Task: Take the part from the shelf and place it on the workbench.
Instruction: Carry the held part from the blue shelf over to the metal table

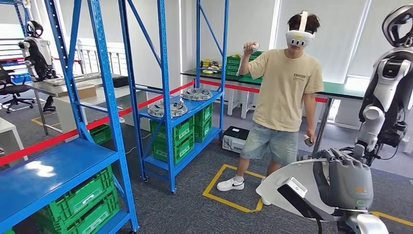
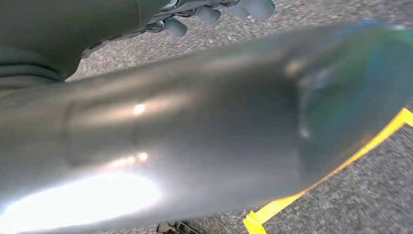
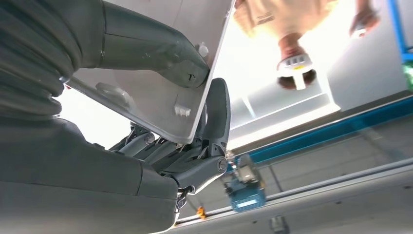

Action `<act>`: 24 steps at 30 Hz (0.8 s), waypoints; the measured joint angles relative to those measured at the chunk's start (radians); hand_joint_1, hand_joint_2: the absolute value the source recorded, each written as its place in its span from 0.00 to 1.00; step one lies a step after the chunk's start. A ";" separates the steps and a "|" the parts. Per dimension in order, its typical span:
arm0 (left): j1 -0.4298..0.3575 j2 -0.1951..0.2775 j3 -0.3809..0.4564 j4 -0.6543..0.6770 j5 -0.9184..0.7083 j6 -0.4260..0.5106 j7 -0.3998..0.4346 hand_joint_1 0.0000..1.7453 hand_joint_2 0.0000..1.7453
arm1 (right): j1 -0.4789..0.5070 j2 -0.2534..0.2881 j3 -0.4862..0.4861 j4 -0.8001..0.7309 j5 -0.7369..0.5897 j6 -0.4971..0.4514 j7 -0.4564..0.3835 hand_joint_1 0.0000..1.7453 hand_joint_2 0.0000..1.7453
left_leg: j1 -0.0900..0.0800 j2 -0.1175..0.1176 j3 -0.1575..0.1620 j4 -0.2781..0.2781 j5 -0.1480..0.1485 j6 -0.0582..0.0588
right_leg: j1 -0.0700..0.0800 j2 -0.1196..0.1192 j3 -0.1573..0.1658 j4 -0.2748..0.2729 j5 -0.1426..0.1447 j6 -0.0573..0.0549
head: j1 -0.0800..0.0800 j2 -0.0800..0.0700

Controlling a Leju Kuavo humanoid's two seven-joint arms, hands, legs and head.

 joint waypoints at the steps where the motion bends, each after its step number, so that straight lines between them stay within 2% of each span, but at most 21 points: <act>1: -0.001 0.000 0.000 0.000 0.000 0.000 0.000 0.00 0.00 | -0.003 0.000 0.000 -0.001 0.001 0.002 0.001 0.80 1.00 | -0.003 0.010 0.001 0.001 -0.002 -0.003 | 0.004 -0.017 0.040 -0.069 0.021 -0.005 | 0.000 0.000; 2: -0.002 -0.001 0.000 0.000 0.000 0.000 -0.001 0.00 0.00 | -0.006 0.000 0.000 -0.003 0.001 0.004 0.001 0.80 1.00 | -0.005 0.019 0.001 0.002 -0.005 -0.007 | 0.008 -0.030 0.069 -0.123 0.035 -0.011 | 0.000 0.000; 3: -0.002 -0.001 0.000 0.000 0.000 0.000 -0.003 0.00 0.00 | -0.009 0.000 0.000 -0.005 0.001 0.006 0.002 0.80 1.00 | -0.006 0.027 0.003 0.002 -0.006 -0.012 | 0.011 -0.038 0.084 -0.153 0.039 -0.017 | -0.001 0.000; 4: -0.002 -0.001 0.000 0.000 -0.001 -0.002 -0.006 0.00 0.00 | -0.011 0.000 0.000 -0.006 0.001 0.008 0.003 0.80 1.00 | -0.007 0.036 0.005 0.000 -0.007 -0.017 | 0.014 -0.035 0.084 -0.159 0.038 -0.022 | -0.001 0.000; 6: -0.004 -0.001 0.000 0.000 -0.002 -0.007 -0.013 0.00 0.00 | -0.013 -0.001 0.000 -0.007 0.001 0.012 0.003 0.80 1.00 | -0.007 0.045 0.011 -0.003 -0.010 -0.028 | 0.012 -0.016 0.083 -0.167 0.043 -0.032 | -0.002 0.000; 8: -0.005 -0.001 0.000 0.000 -0.004 -0.019 -0.024 0.00 0.00 | -0.017 -0.002 0.000 -0.009 0.001 0.014 0.003 0.80 1.00 | -0.005 0.010 -0.004 0.034 -0.039 -0.038 | 0.003 0.001 0.087 -0.177 0.051 -0.043 | -0.003 0.000; 10: -0.003 -0.001 0.000 0.000 -0.007 -0.045 -0.040 0.00 0.00 | -0.019 -0.002 0.000 -0.011 0.001 0.016 0.004 0.80 1.00 | -0.001 -0.041 -0.056 0.150 -0.102 -0.046 | -0.001 0.017 0.087 -0.180 0.054 -0.050 | -0.005 0.000; 11: -0.002 -0.001 0.000 0.000 -0.009 -0.061 -0.048 0.00 0.00 | -0.017 -0.001 0.000 -0.011 0.001 0.017 0.004 0.80 1.00 | 0.000 -0.052 -0.087 0.216 -0.129 -0.048 | -0.001 0.026 0.086 -0.180 0.054 -0.050 | -0.006 0.000; 12: 0.000 0.000 0.000 0.000 -0.010 -0.073 -0.054 0.00 0.00 | -0.014 -0.001 0.000 -0.011 0.001 0.018 0.005 0.80 1.00 | 0.001 -0.055 -0.110 0.262 -0.141 -0.049 | -0.001 0.037 0.085 -0.179 0.054 -0.050 | -0.006 0.000; 13: 0.001 0.001 0.000 0.000 -0.011 -0.083 -0.059 0.00 0.00 | -0.011 -0.001 0.000 -0.011 0.001 0.019 0.005 0.80 1.00 | 0.002 -0.057 -0.116 0.271 -0.131 -0.050 | -0.002 0.048 0.085 -0.178 0.054 -0.050 | -0.006 0.000; 14: 0.002 0.002 0.000 0.000 -0.012 -0.090 -0.063 0.00 0.00 | -0.010 -0.001 0.000 -0.011 0.001 0.020 0.006 0.80 1.00 | 0.003 -0.059 -0.104 0.241 -0.103 -0.050 | -0.003 0.060 0.085 -0.177 0.054 -0.049 | -0.006 0.000; 15: 0.002 0.002 0.000 0.000 -0.012 -0.093 -0.065 0.00 0.00 | -0.009 -0.001 0.000 -0.011 0.001 0.020 0.006 0.80 1.00 | 0.005 -0.068 -0.076 0.177 -0.063 -0.050 | -0.004 0.071 0.085 -0.174 0.054 -0.046 | -0.006 0.000; 17: 0.002 0.004 0.000 0.000 -0.012 -0.097 -0.067 0.00 0.00 | -0.009 -0.001 0.000 -0.012 0.001 0.021 0.006 0.80 1.00 | 0.011 -0.114 -0.020 0.051 -0.013 -0.049 | -0.006 0.093 0.080 -0.166 0.053 -0.036 | -0.006 0.000; 18: 0.002 0.004 -0.001 0.000 -0.012 -0.099 -0.068 0.00 0.00 | -0.010 -0.001 0.000 -0.013 0.001 0.021 0.006 0.80 1.00 | 0.012 -0.131 -0.005 0.016 -0.005 -0.047 | -0.006 0.104 0.075 -0.164 0.054 -0.029 | -0.006 0.000; 19: 0.002 0.004 -0.001 0.001 -0.012 -0.100 -0.069 0.00 0.00 | -0.010 -0.002 0.000 -0.013 0.001 0.021 0.006 0.80 1.00 | 0.011 -0.140 -0.001 0.006 -0.008 -0.043 | -0.007 0.115 0.069 -0.164 0.057 -0.020 | -0.006 0.000; 21: 0.002 0.004 -0.001 0.001 -0.012 -0.102 -0.069 0.00 0.00 | -0.008 -0.004 0.001 -0.014 0.000 0.022 0.006 0.80 1.00 | 0.009 -0.120 0.002 0.002 -0.002 -0.029 | -0.012 0.131 0.062 -0.168 0.065 -0.005 | -0.006 0.000; 22: 0.002 0.004 -0.001 0.001 -0.013 -0.104 -0.070 0.00 0.00 | -0.008 -0.007 0.001 -0.015 0.000 0.022 0.006 0.80 1.00 | 0.009 -0.108 0.003 -0.002 0.001 -0.021 | -0.011 0.118 0.057 -0.163 0.063 -0.001 | -0.004 0.000; 23: 0.001 0.004 -0.001 0.000 -0.015 -0.105 -0.070 0.00 0.00 | -0.008 -0.009 0.001 -0.015 -0.001 0.023 0.007 0.80 1.00 | 0.010 -0.096 0.004 -0.006 0.004 -0.014 | -0.009 0.094 0.045 -0.141 0.050 0.002 | -0.003 0.000; 24: 0.002 0.004 -0.001 0.000 -0.017 -0.108 -0.071 0.00 0.00 | -0.009 -0.010 0.001 -0.015 -0.001 0.024 0.008 0.80 1.00 | 0.010 -0.083 0.004 -0.009 0.006 -0.007 | -0.006 0.064 0.022 -0.095 0.025 0.004 | -0.002 0.000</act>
